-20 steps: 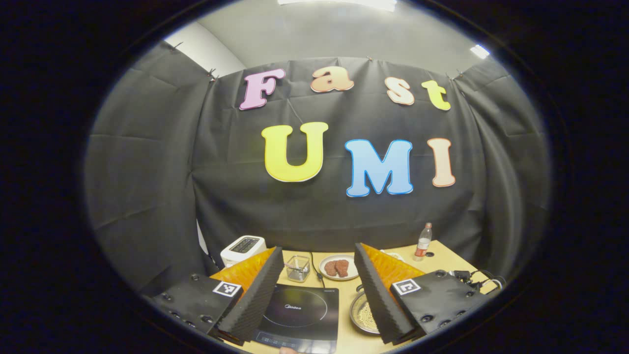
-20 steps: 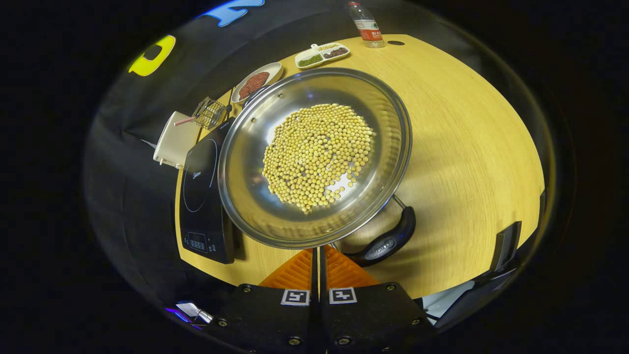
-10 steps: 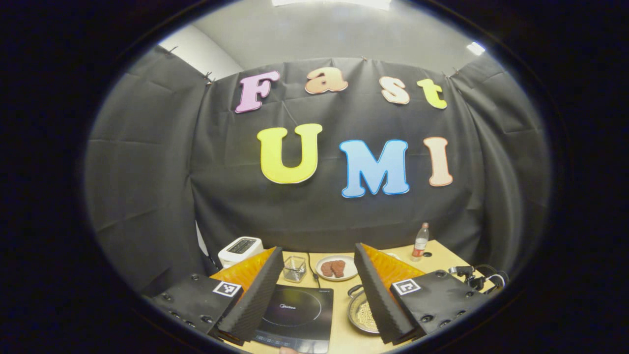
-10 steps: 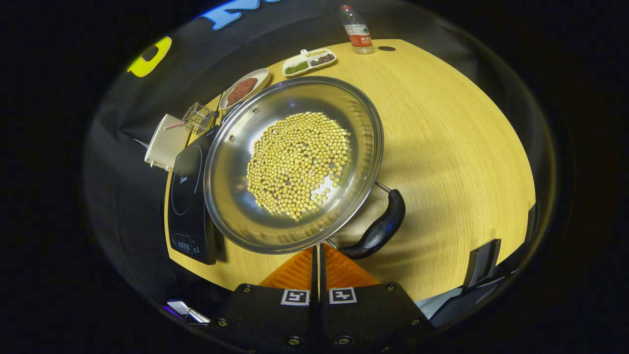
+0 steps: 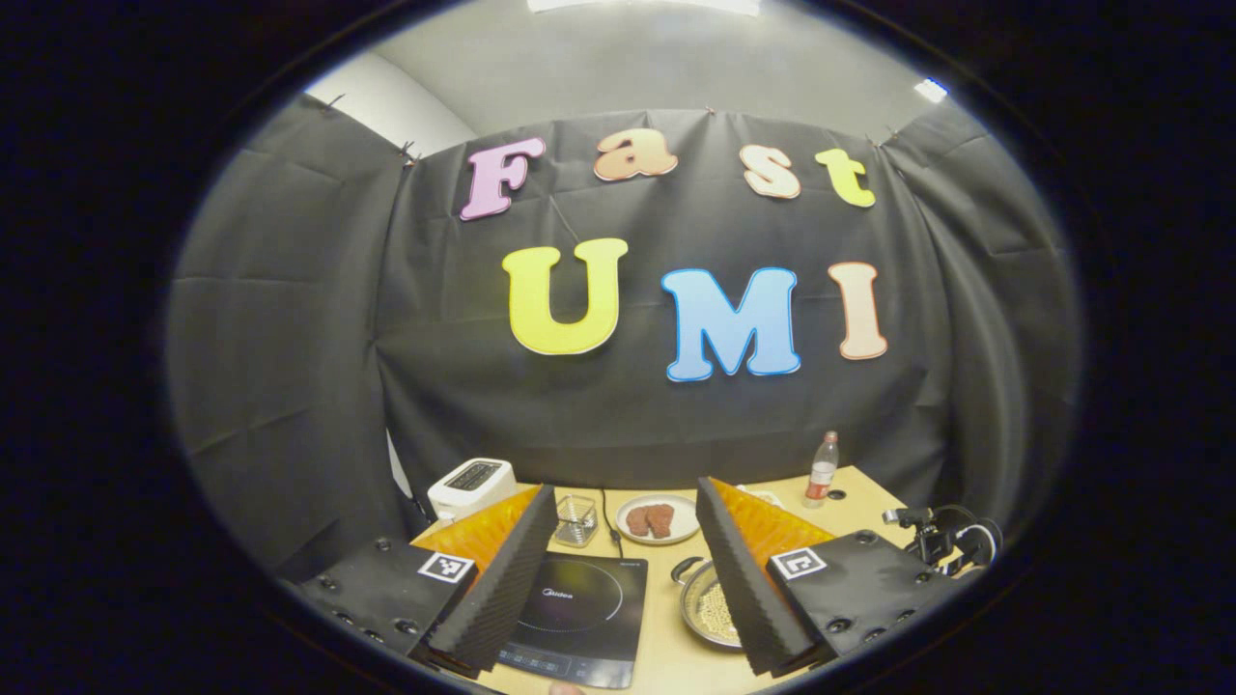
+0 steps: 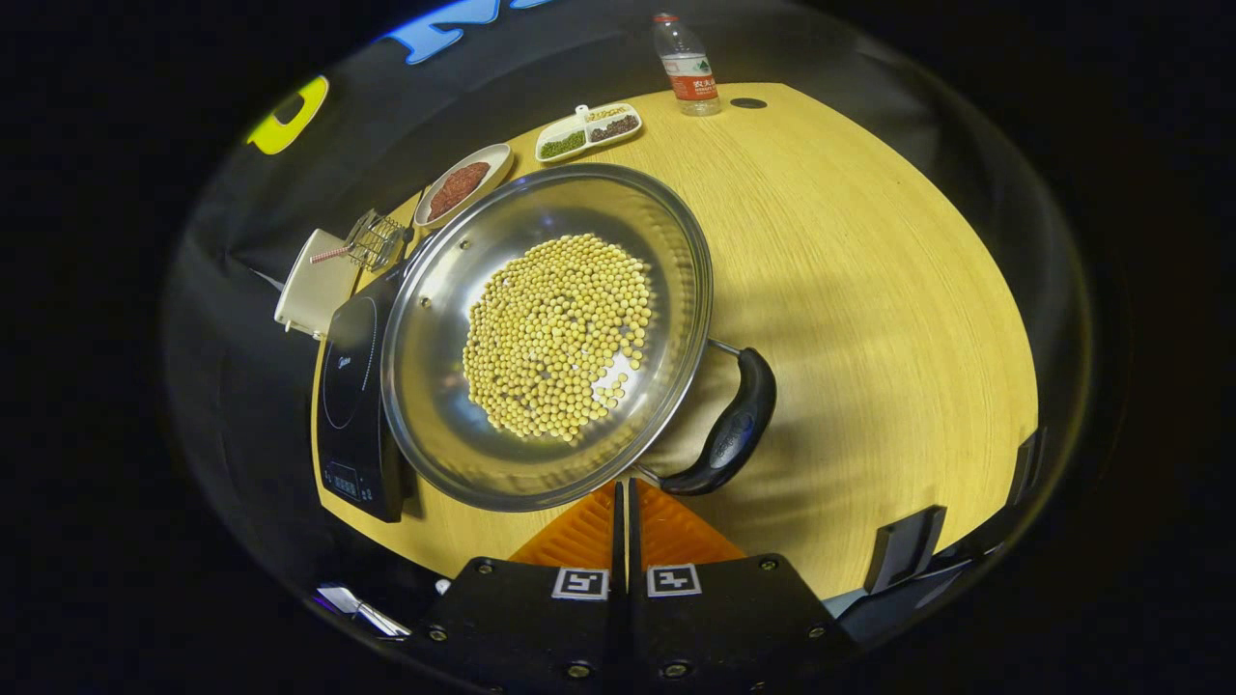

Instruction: First push the handle of the pot to place it horizontally, then grasp the pot with both hands and set it on the induction cooktop.

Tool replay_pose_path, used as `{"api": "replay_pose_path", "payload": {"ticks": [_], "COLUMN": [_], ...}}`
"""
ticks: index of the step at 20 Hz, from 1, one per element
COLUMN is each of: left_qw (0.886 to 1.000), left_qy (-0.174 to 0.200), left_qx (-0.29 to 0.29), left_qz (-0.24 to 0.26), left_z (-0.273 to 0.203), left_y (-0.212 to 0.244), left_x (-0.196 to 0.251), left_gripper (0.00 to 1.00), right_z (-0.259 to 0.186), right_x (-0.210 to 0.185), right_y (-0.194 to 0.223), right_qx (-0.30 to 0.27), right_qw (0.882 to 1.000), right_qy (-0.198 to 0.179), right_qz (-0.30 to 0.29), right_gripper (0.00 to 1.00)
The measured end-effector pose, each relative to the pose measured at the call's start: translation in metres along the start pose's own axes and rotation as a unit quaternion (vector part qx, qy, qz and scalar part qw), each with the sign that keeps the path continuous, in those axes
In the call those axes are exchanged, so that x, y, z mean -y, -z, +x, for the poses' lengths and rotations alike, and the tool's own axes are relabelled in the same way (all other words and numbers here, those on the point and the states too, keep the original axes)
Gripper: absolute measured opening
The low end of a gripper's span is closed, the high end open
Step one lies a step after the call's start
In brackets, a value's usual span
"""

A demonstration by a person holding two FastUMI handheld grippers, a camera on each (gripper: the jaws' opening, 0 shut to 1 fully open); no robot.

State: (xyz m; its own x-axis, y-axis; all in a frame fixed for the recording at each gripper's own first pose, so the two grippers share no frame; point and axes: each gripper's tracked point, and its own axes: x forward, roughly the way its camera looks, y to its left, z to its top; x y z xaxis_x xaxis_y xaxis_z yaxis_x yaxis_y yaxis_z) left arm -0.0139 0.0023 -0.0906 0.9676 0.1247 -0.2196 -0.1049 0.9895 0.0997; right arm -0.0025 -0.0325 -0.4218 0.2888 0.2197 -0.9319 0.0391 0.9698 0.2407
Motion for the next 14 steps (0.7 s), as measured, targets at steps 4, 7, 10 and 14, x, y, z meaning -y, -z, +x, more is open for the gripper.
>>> {"api": "replay_pose_path", "payload": {"ticks": [4,7,10,14], "left_qw": [1.0,1.0,1.0,1.0], "left_qy": [0.002,0.004,0.009,0.017], "left_qx": [-0.004,-0.005,-0.009,-0.012], "left_qz": [0.003,0.006,0.009,0.01], "left_z": [-0.002,-0.004,-0.003,0.001], "left_y": [0.001,0.0,0.003,0.003], "left_x": [0.013,0.021,0.029,0.038], "left_gripper": [0.99,0.96,0.93,0.93], "right_z": [0.002,0.003,0.004,0.006], "right_x": [0.014,0.025,0.035,0.045], "right_y": [-0.012,-0.022,-0.032,-0.041], "right_qx": [0.004,0.006,0.008,0.009], "right_qw": [1.0,1.0,0.999,0.998], "right_qy": [0.014,0.019,0.025,0.041], "right_qz": [-0.025,-0.023,-0.022,-0.044], "right_gripper": [0.01,0.01,0.01,0.01]}}
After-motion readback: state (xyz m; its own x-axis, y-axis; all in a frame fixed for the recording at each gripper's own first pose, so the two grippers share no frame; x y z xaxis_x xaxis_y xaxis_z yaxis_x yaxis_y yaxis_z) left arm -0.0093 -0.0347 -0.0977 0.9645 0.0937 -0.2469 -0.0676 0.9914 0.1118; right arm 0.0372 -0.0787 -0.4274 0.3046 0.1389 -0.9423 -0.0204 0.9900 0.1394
